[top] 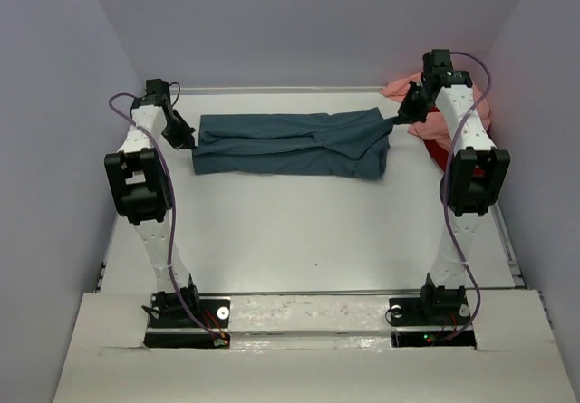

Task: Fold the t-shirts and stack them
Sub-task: Fold the other side of the tshirt into a rectangle

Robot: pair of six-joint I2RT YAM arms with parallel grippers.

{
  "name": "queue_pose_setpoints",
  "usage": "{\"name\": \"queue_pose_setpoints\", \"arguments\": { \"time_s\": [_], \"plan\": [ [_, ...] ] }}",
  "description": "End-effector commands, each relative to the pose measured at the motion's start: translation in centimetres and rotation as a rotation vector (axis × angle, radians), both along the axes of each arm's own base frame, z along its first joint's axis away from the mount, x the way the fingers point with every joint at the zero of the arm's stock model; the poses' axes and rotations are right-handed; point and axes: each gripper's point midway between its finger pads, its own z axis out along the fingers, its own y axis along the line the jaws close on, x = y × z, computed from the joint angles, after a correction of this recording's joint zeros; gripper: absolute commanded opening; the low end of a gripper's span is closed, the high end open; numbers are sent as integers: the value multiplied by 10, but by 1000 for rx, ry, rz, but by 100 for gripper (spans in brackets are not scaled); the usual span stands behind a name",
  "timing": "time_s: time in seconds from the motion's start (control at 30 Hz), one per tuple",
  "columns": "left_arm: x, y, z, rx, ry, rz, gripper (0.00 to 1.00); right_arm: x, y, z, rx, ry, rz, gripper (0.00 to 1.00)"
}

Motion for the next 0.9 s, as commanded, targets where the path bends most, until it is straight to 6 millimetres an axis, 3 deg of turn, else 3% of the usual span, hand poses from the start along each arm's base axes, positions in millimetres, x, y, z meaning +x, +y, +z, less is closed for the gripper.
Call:
{"name": "queue_pose_setpoints", "arguments": {
  "time_s": [0.0, 0.3, 0.4, 0.43, 0.5, 0.57, 0.6, 0.67, 0.87],
  "plan": [
    [15, 7, 20, 14, -49, 9, 0, 26, -6, 25, -9, -117, 1, 0],
    [33, 2, 14, -4, -57, 0, 0, 37, -2, 7, 9, -106, 31, 0],
    [38, -3, 9, -27, -68, -15, 6, 43, 2, 1, 24, -131, 47, 4],
    [39, -6, 8, -41, -73, -23, 26, 43, 4, -3, 34, -126, 59, 10],
    [44, -10, 9, -45, -94, -34, 50, 47, 6, -5, 41, -141, 72, 42],
    [47, -12, 11, -39, -109, -42, 73, 48, 5, -5, 34, -152, 72, 59],
    [49, -12, 14, -38, -120, -44, 77, 49, 4, -4, 29, -157, 72, 67],
    [53, -12, 21, -33, -147, -46, 77, 50, 3, 3, 21, -181, 77, 72],
    [57, -17, 59, -48, -241, -49, 77, 36, 3, 12, 16, -173, 84, 73]
  ]
}}
